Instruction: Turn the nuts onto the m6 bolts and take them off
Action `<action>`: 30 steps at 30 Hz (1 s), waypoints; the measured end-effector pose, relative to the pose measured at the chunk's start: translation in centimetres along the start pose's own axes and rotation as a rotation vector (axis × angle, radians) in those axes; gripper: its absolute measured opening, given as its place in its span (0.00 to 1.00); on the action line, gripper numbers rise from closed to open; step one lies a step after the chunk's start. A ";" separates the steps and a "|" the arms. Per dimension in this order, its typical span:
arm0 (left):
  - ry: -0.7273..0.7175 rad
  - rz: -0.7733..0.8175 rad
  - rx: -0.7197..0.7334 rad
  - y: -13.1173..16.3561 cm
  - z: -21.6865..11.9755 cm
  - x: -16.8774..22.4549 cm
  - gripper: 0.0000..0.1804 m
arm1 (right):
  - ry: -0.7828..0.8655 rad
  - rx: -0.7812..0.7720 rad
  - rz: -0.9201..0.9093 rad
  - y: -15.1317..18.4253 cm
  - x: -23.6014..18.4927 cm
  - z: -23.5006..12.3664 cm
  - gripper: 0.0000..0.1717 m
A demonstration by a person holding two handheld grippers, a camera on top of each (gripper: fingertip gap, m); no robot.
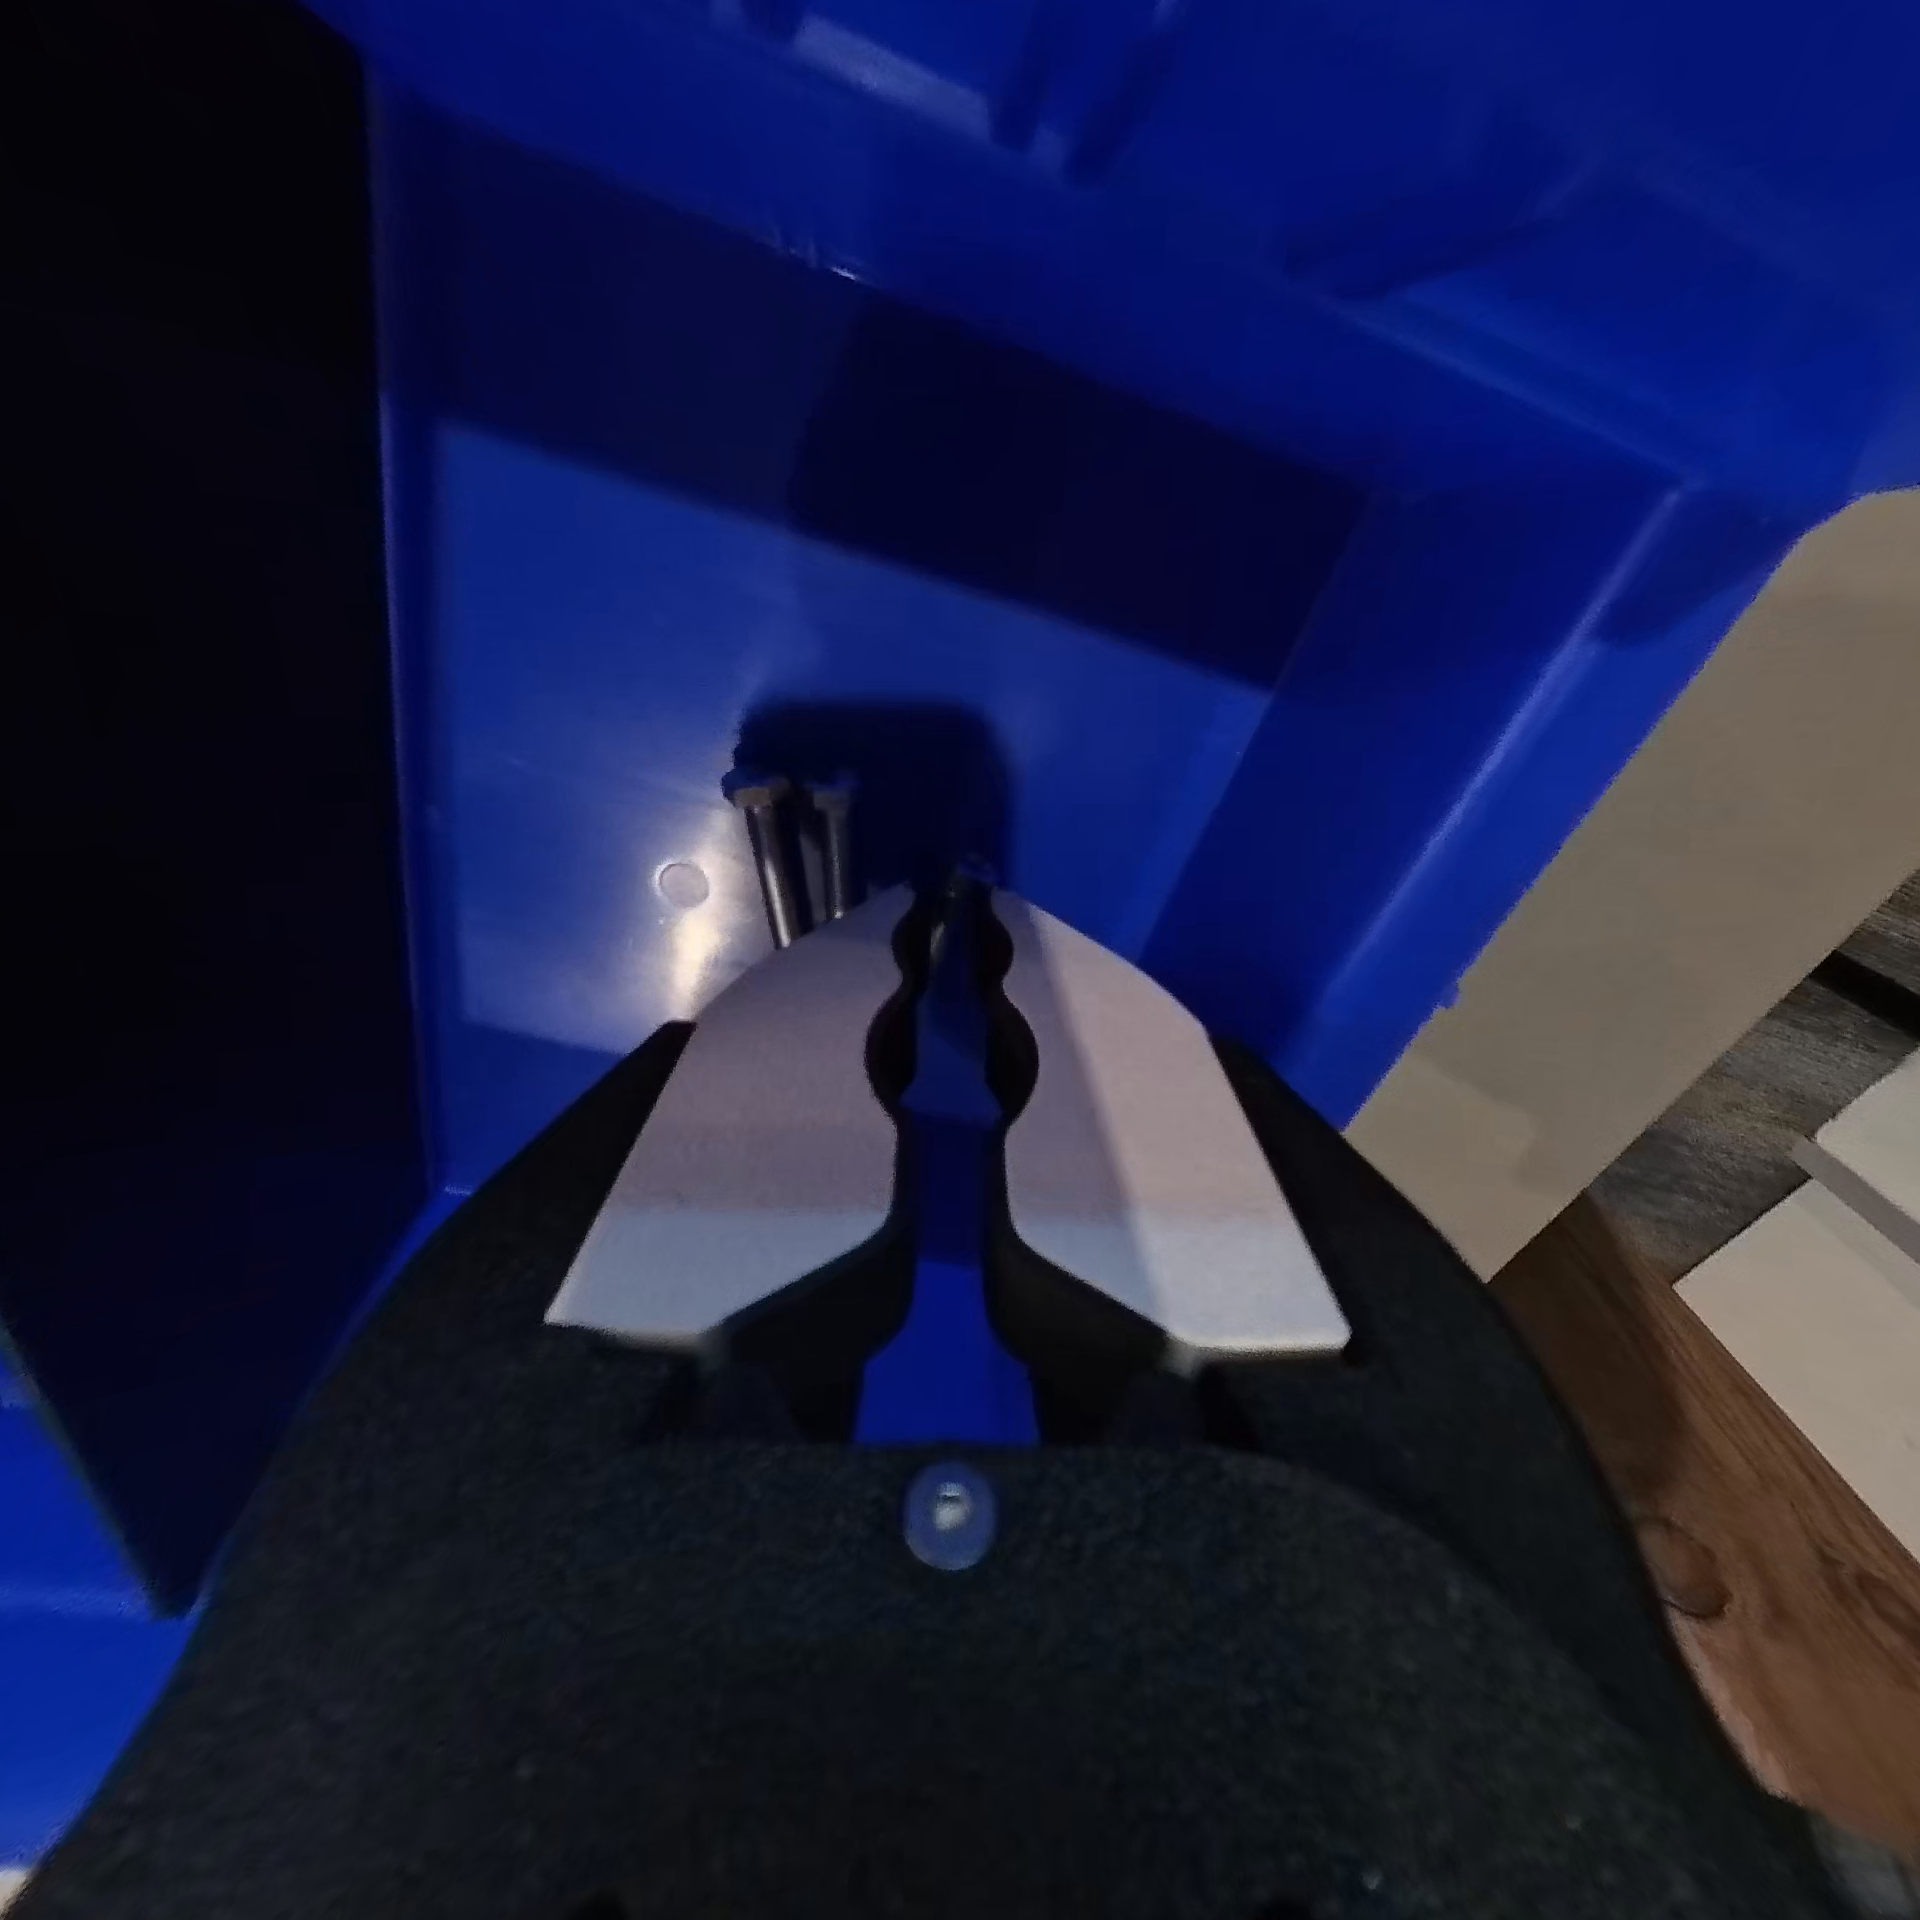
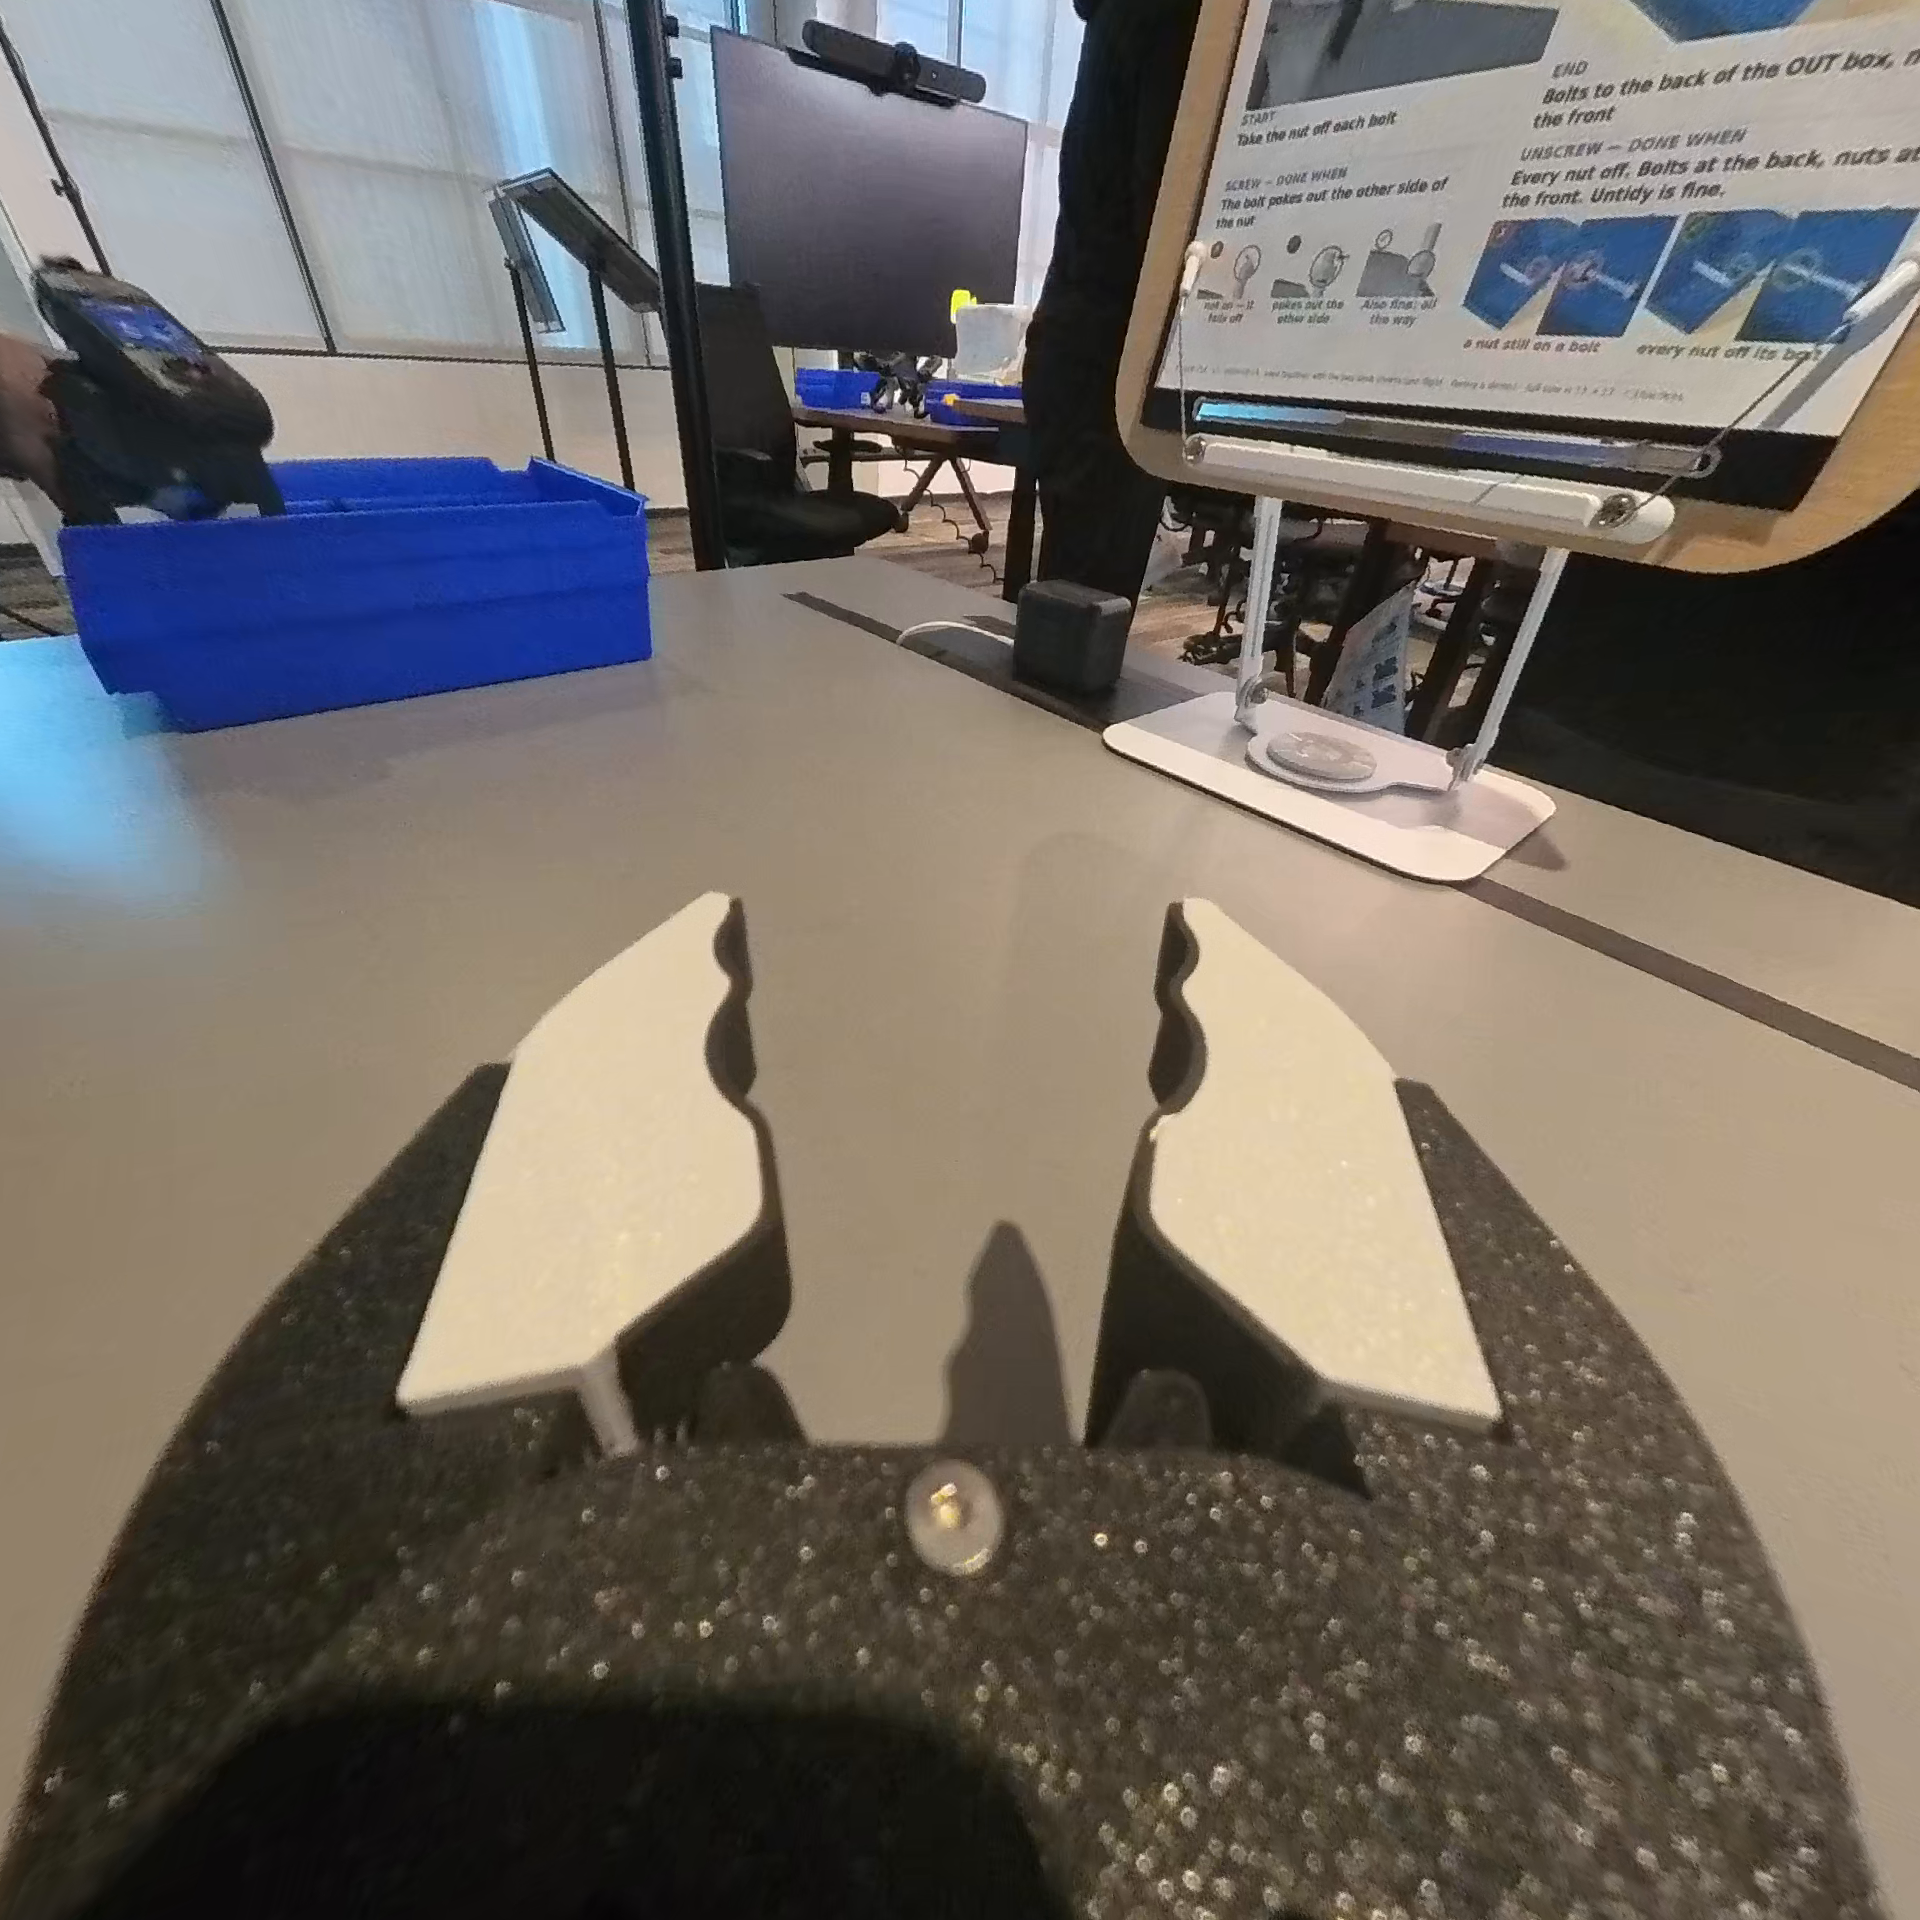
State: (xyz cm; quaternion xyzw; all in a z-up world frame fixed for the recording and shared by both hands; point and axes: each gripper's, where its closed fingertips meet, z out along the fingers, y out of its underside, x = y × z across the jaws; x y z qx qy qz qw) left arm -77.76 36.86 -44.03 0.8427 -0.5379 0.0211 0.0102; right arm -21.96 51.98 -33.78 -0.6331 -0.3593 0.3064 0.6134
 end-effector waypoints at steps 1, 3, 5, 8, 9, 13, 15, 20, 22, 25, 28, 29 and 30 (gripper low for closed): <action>0.003 0.002 0.000 0.0 0.1 0.0 0.04 | -0.001 0.000 0.001 0.0 0.0 0.0 0.44; 0.003 0.000 0.006 -0.1 0.3 0.1 0.05 | -0.004 0.001 -0.001 0.0 -0.1 0.0 0.44; -0.007 0.003 0.008 -0.2 0.3 0.1 0.04 | -0.007 0.001 -0.001 0.0 -0.2 0.0 0.43; -0.009 -0.007 0.004 -0.2 0.4 0.0 0.03 | -0.011 0.004 -0.002 -0.1 -0.3 0.1 0.43; -0.005 -0.017 0.003 -0.2 0.4 0.0 0.03 | -0.013 0.004 -0.003 -0.1 -0.3 0.1 0.42; -0.008 -0.092 -0.010 0.0 0.3 0.0 0.03 | -0.016 0.008 0.002 -0.1 -0.4 0.1 0.42; -0.032 -0.140 -0.015 0.6 -0.4 -0.3 0.03 | -0.015 0.009 0.002 -0.1 -0.4 0.1 0.42; -0.189 -0.285 0.080 0.2 -7.4 -2.3 0.03 | -0.006 0.020 0.025 -0.3 0.0 -0.2 0.41; -0.276 -0.311 0.111 -2.1 -11.4 -2.9 0.03 | -0.003 0.034 0.045 -0.6 0.2 -0.4 0.41; -0.362 -0.265 0.170 -9.2 -15.8 -2.4 0.03 | -0.010 0.042 0.083 -0.6 0.3 -0.4 0.42; -0.373 -0.136 0.218 -18.9 -16.4 -0.3 0.03 | -0.002 0.043 0.082 -0.6 0.5 -0.5 0.41; -0.361 -0.091 0.233 -22.3 -15.8 0.5 0.03 | 0.005 0.042 0.075 -0.6 0.6 -0.6 0.41; -0.339 -0.043 0.259 -25.7 -15.0 1.4 0.03 | 0.009 0.041 0.071 -0.6 0.7 -0.6 0.41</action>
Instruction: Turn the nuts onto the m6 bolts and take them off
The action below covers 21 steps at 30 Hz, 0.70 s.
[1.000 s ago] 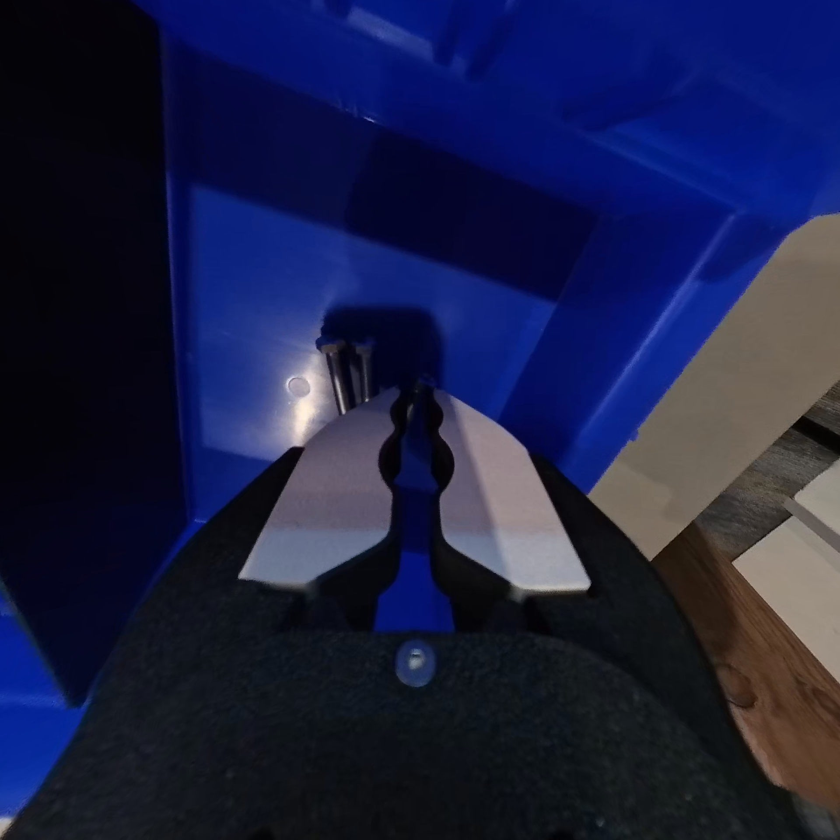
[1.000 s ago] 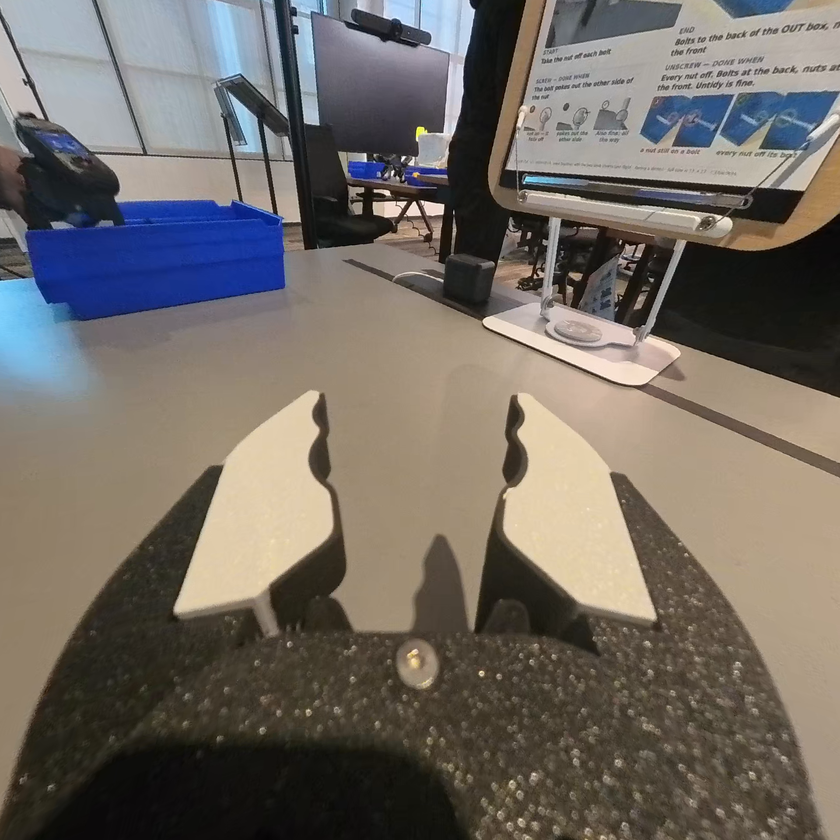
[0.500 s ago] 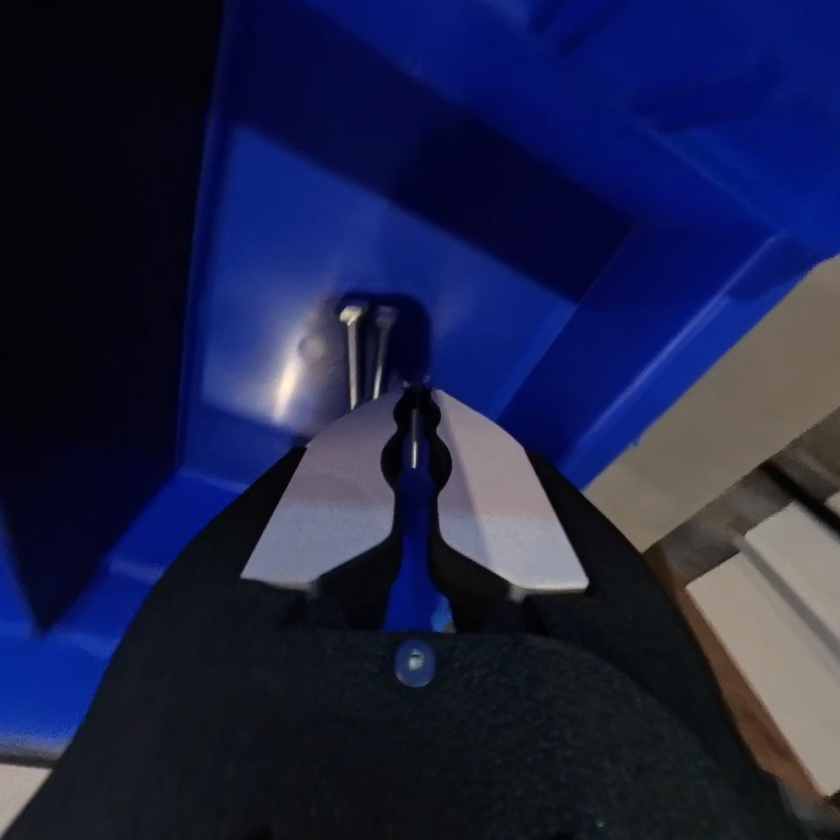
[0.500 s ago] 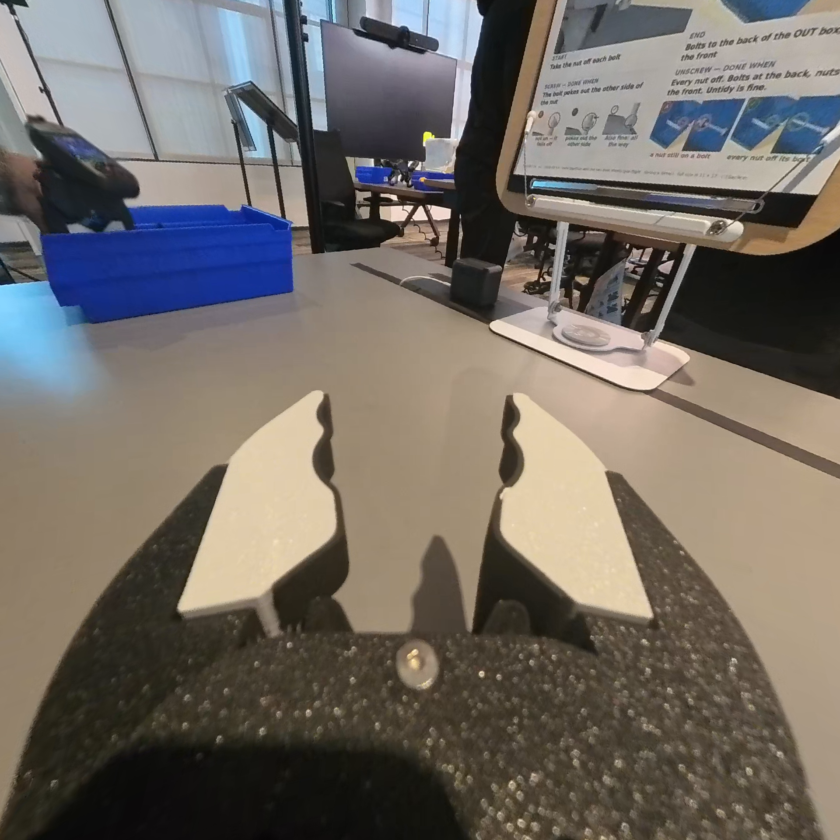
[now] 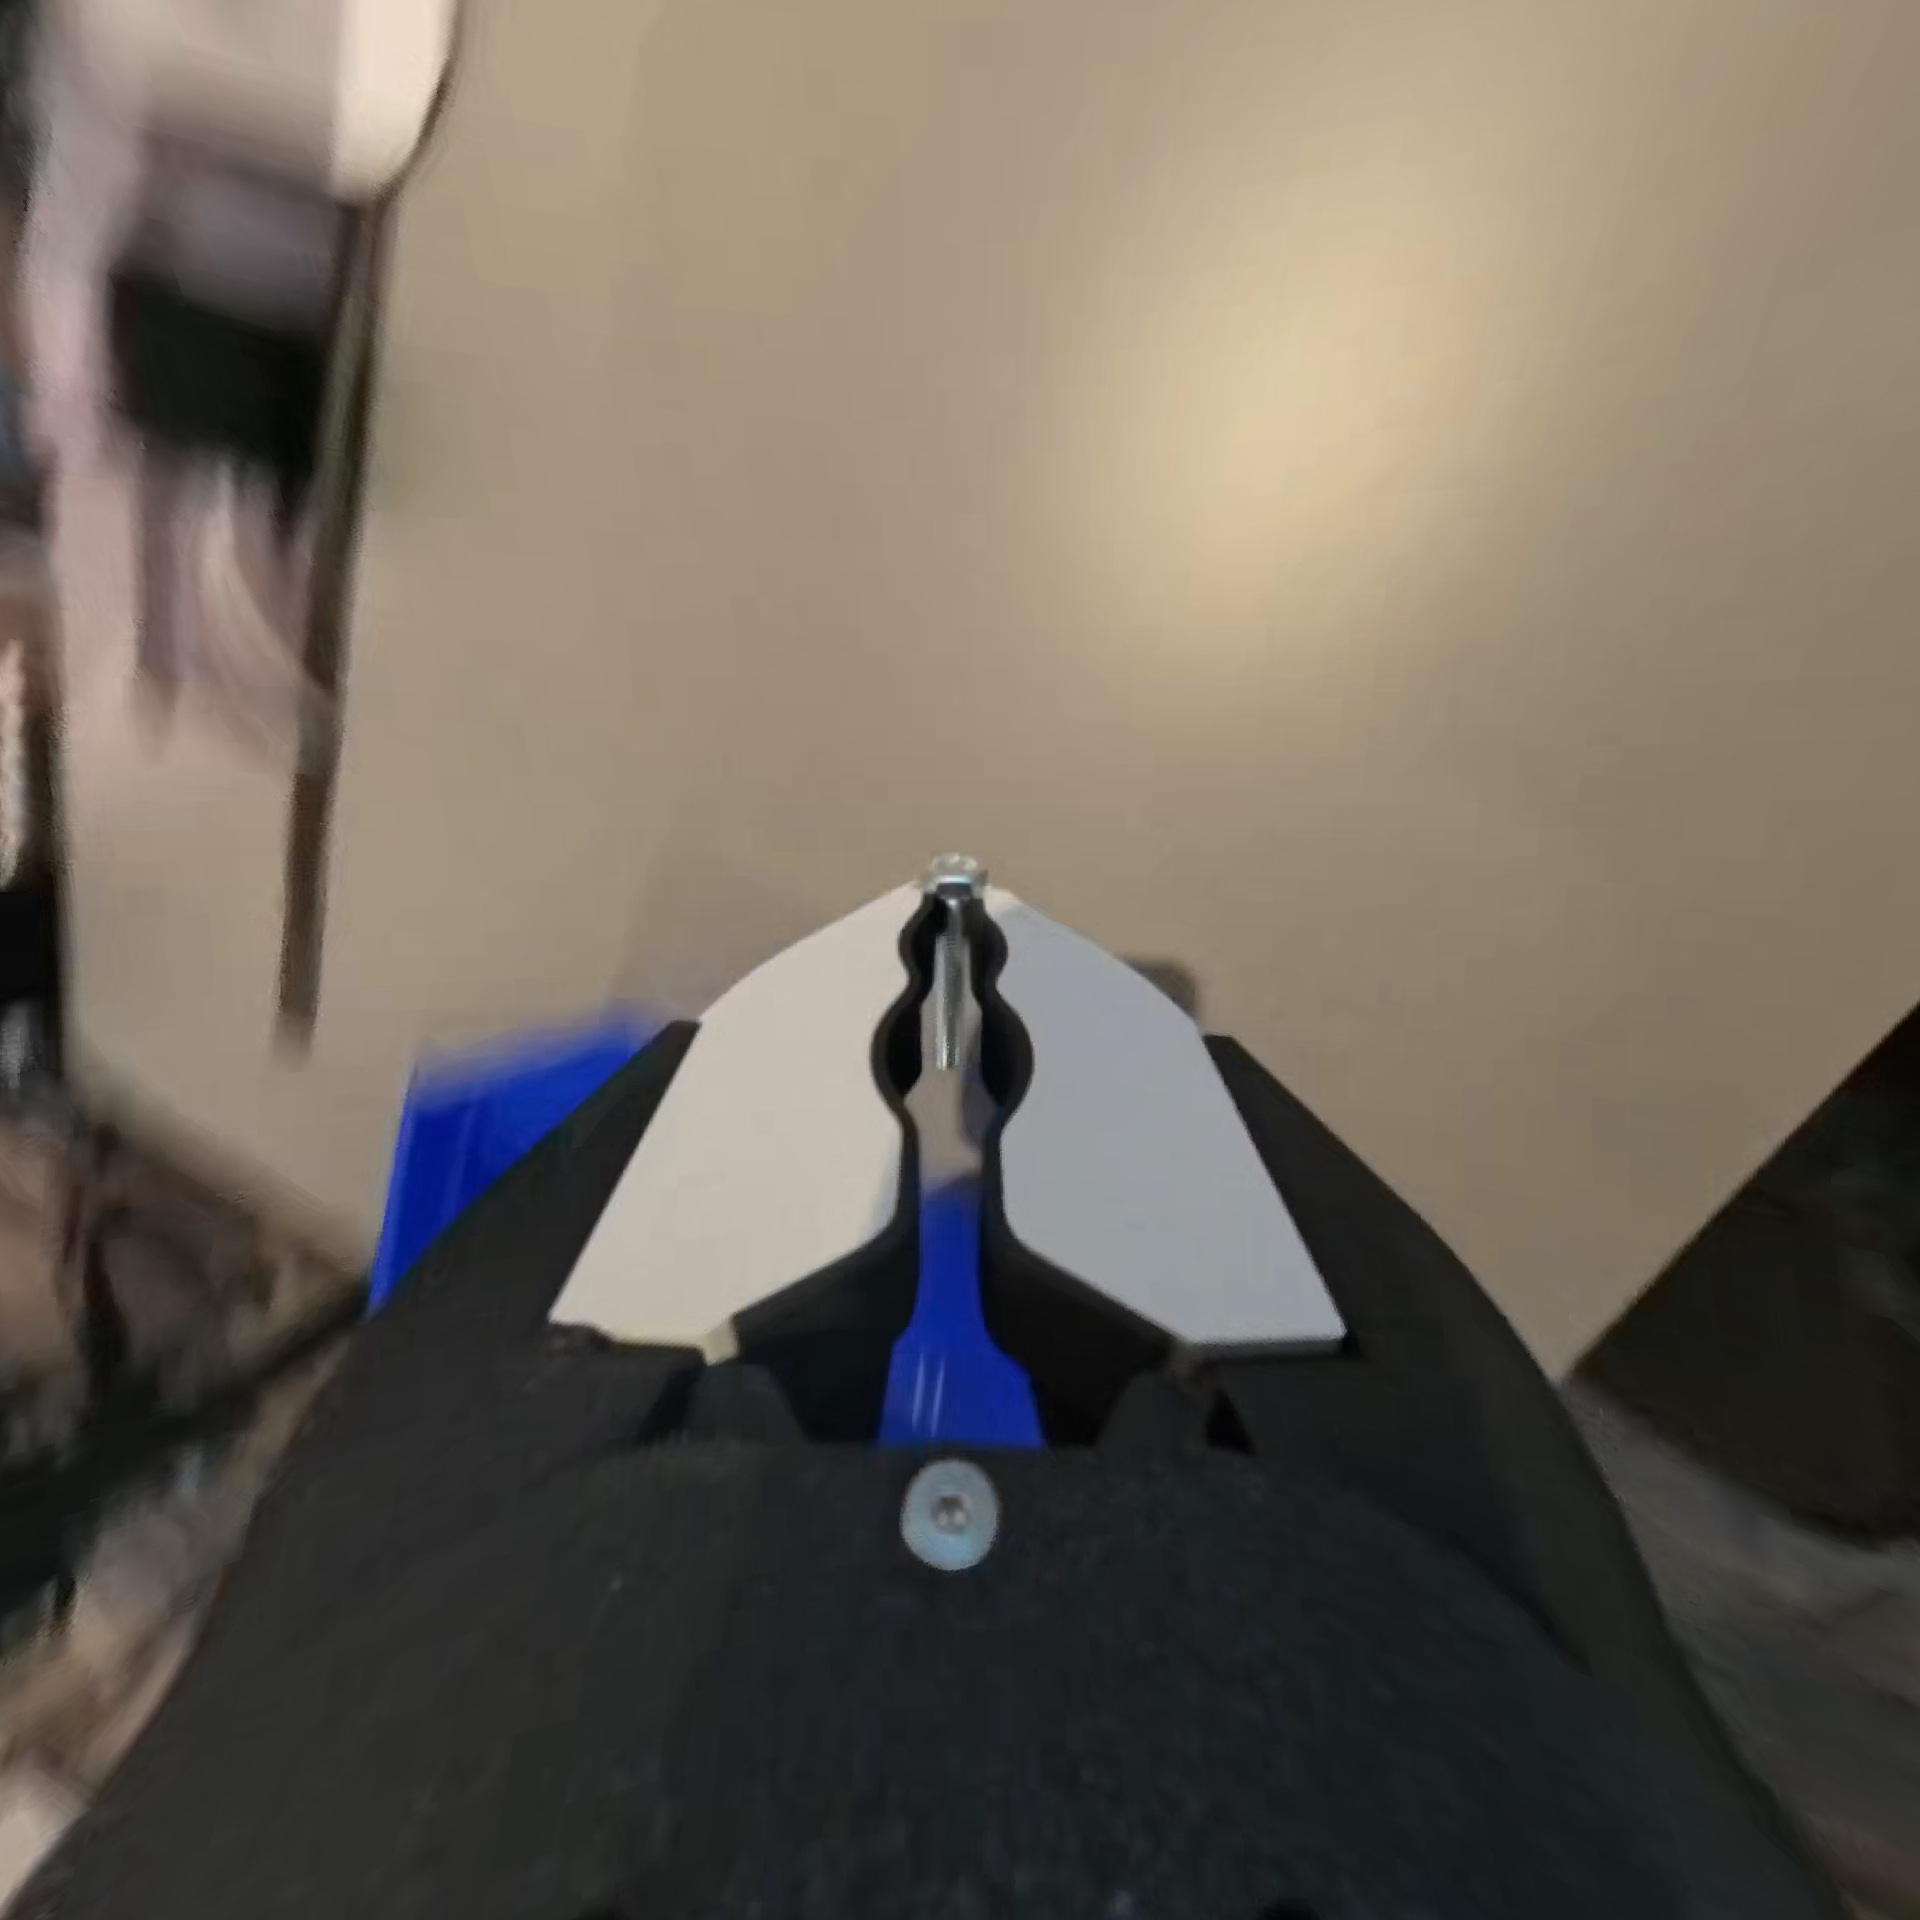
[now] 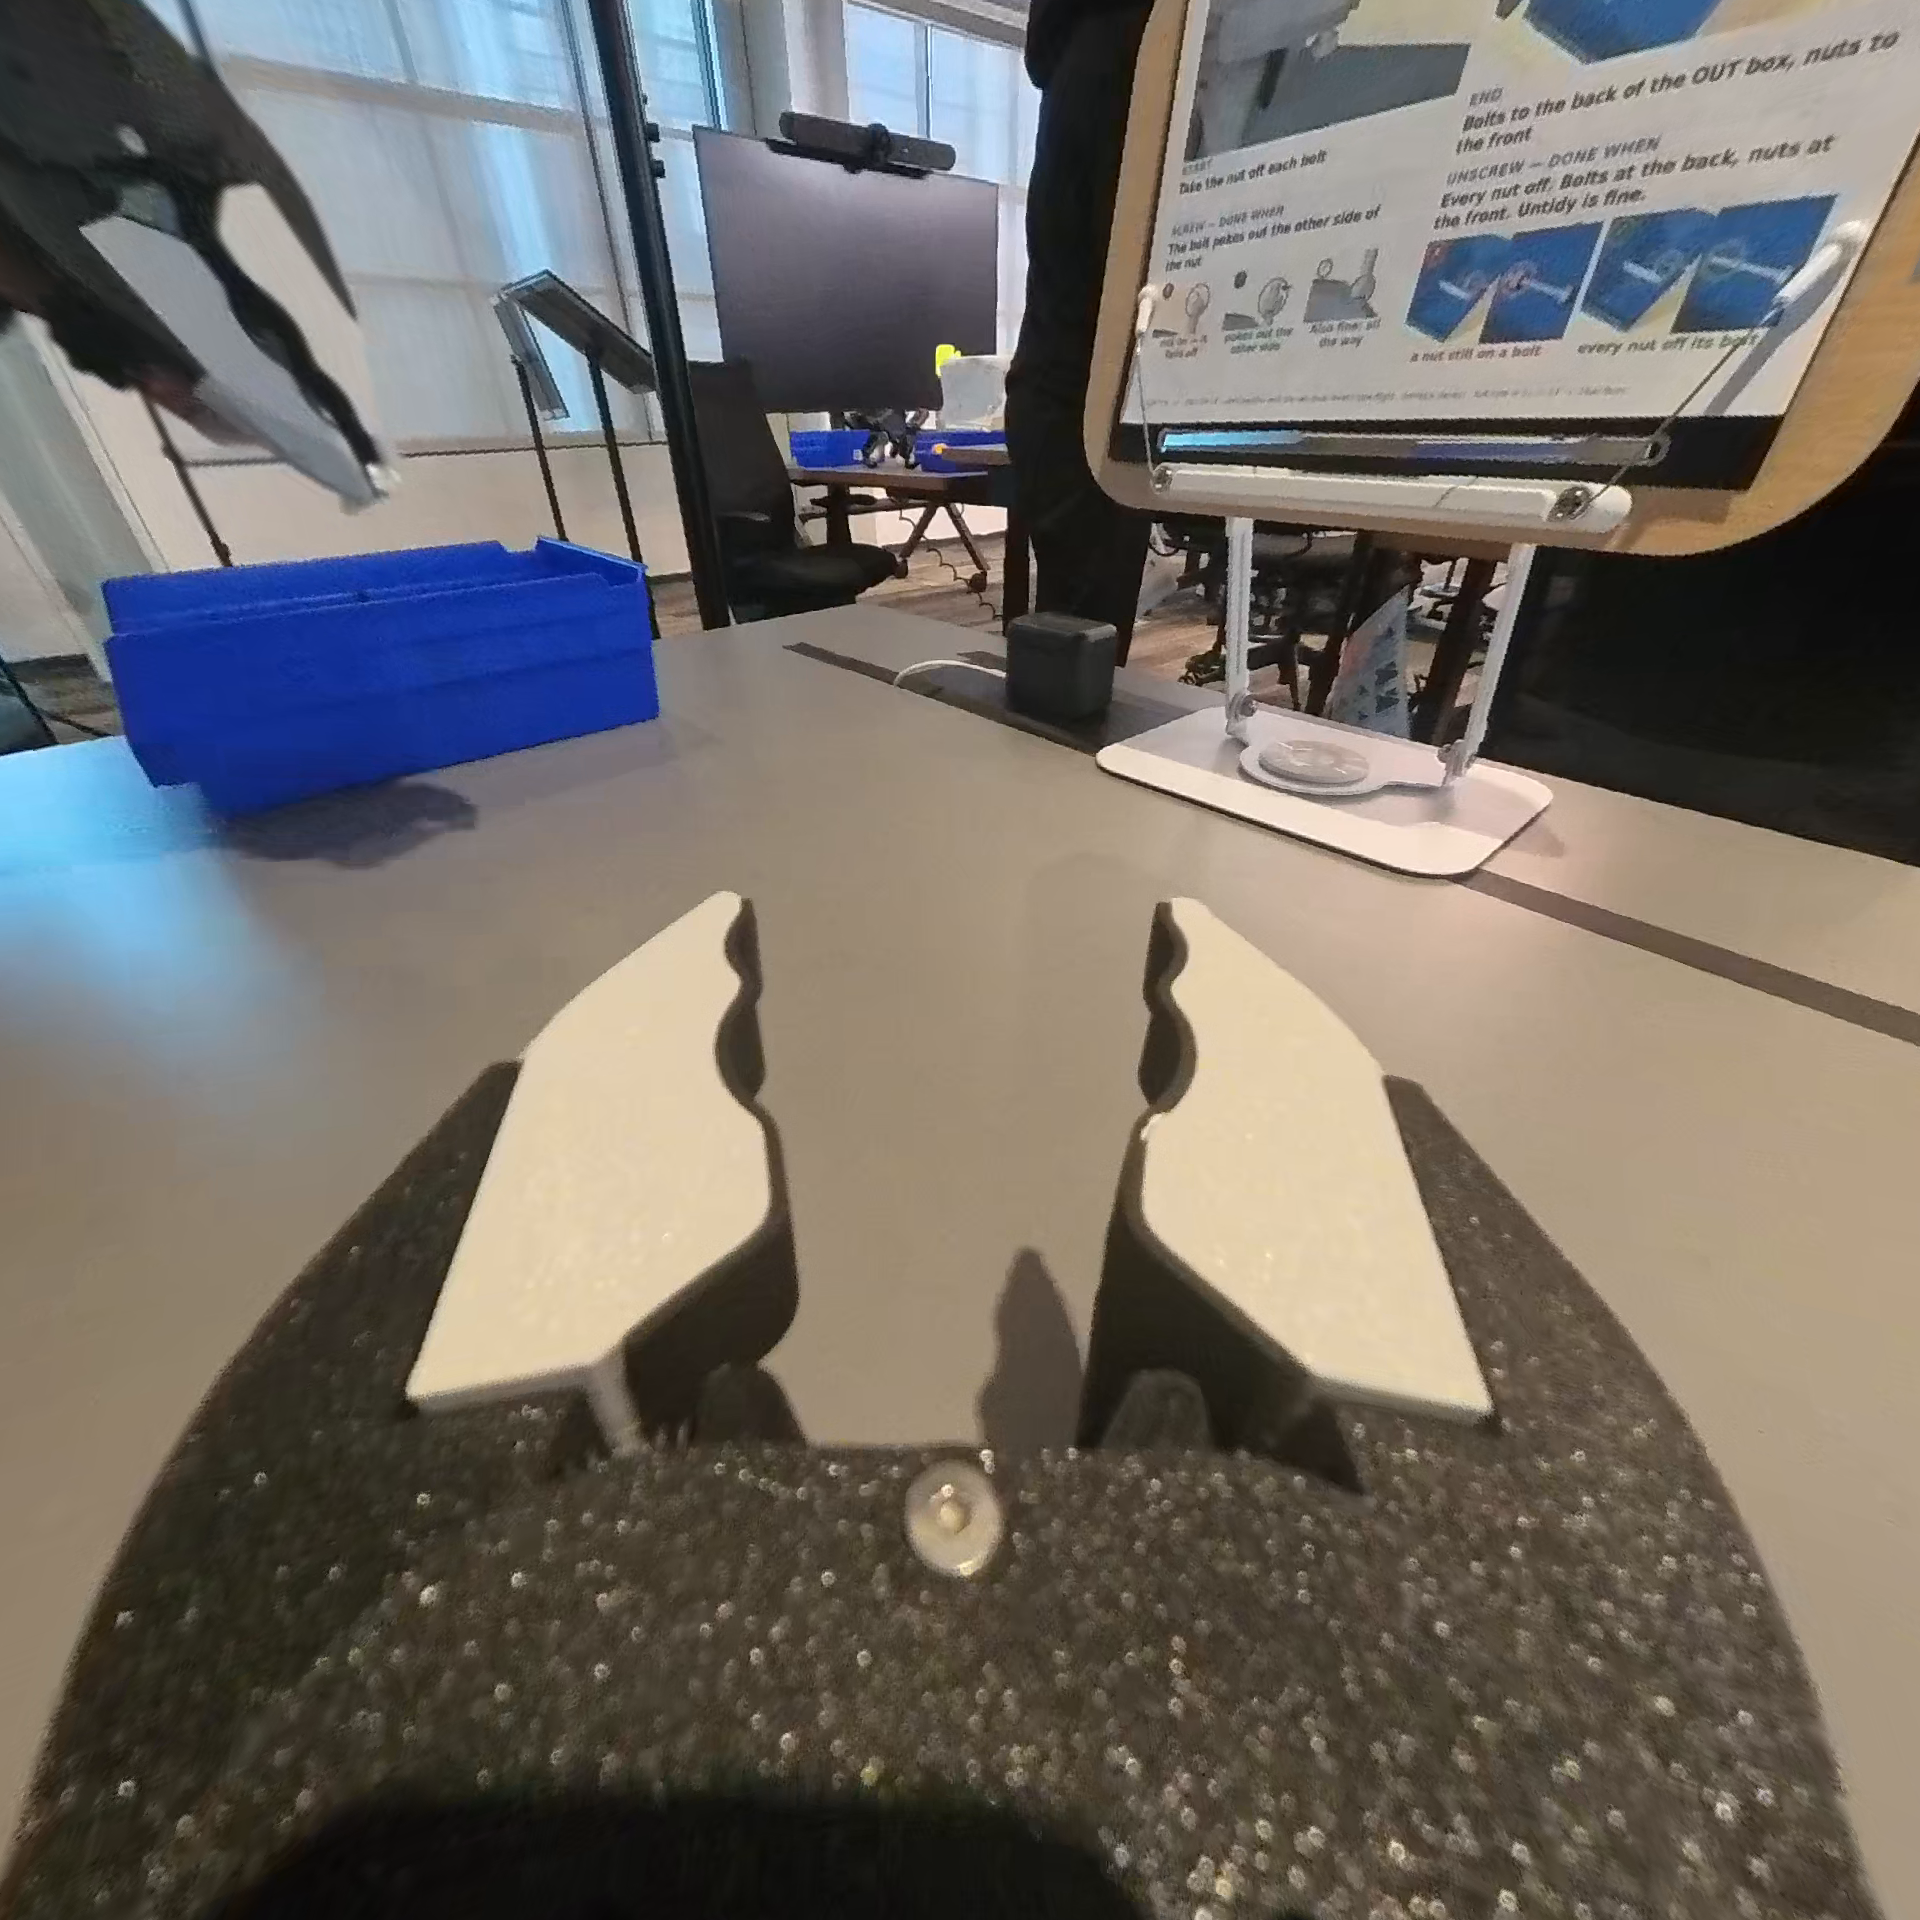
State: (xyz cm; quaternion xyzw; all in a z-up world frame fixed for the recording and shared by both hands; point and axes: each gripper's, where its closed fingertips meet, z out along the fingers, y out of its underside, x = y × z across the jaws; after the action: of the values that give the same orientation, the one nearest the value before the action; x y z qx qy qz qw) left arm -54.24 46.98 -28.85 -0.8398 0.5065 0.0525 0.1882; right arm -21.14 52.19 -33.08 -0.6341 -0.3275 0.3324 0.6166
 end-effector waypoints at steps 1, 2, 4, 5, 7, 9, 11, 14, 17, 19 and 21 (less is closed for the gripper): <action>0.040 0.034 0.035 -2.9 1.4 1.6 0.03 | 0.004 -0.001 -0.002 0.0 0.1 0.0 0.41; 0.084 0.059 0.062 -5.5 3.0 3.1 0.03 | 0.006 -0.001 -0.003 0.0 0.1 -0.1 0.41; 0.163 0.102 0.096 -9.5 6.2 5.8 0.03 | 0.007 -0.004 -0.009 0.1 0.1 -0.2 0.41; 0.198 0.123 0.101 -11.0 7.8 6.9 0.03 | 0.011 -0.011 -0.015 0.2 0.2 -0.2 0.41; 0.252 0.156 0.090 -12.8 10.6 8.6 0.03 | 0.019 -0.023 -0.026 0.4 0.3 -0.2 0.41; 0.293 0.188 0.062 -13.7 12.8 9.9 0.03 | 0.022 -0.031 -0.028 0.6 0.4 -0.2 0.41; 0.323 0.200 0.040 -14.2 14.4 10.8 0.03 | 0.020 -0.032 -0.019 0.6 0.5 -0.2 0.41; 0.340 0.208 0.018 -14.3 15.8 11.2 0.03 | 0.019 -0.033 -0.014 0.6 0.6 -0.2 0.41; 0.346 0.212 0.000 -14.0 16.6 11.3 0.03 | 0.022 -0.028 -0.011 0.4 0.7 -0.4 0.41; 0.344 0.214 -0.015 -13.6 17.0 11.3 0.03 | 0.021 -0.024 -0.004 0.4 0.7 -0.4 0.42; 0.338 0.210 -0.031 -13.2 17.4 11.2 0.03 | 0.018 -0.027 -0.002 0.4 0.7 -0.4 0.42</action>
State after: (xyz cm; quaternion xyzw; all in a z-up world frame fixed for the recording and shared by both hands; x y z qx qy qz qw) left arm -35.61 49.58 -44.55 -0.7819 0.6149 -0.0620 0.0813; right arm -20.45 52.54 -33.51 -0.6449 -0.3270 0.3215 0.6113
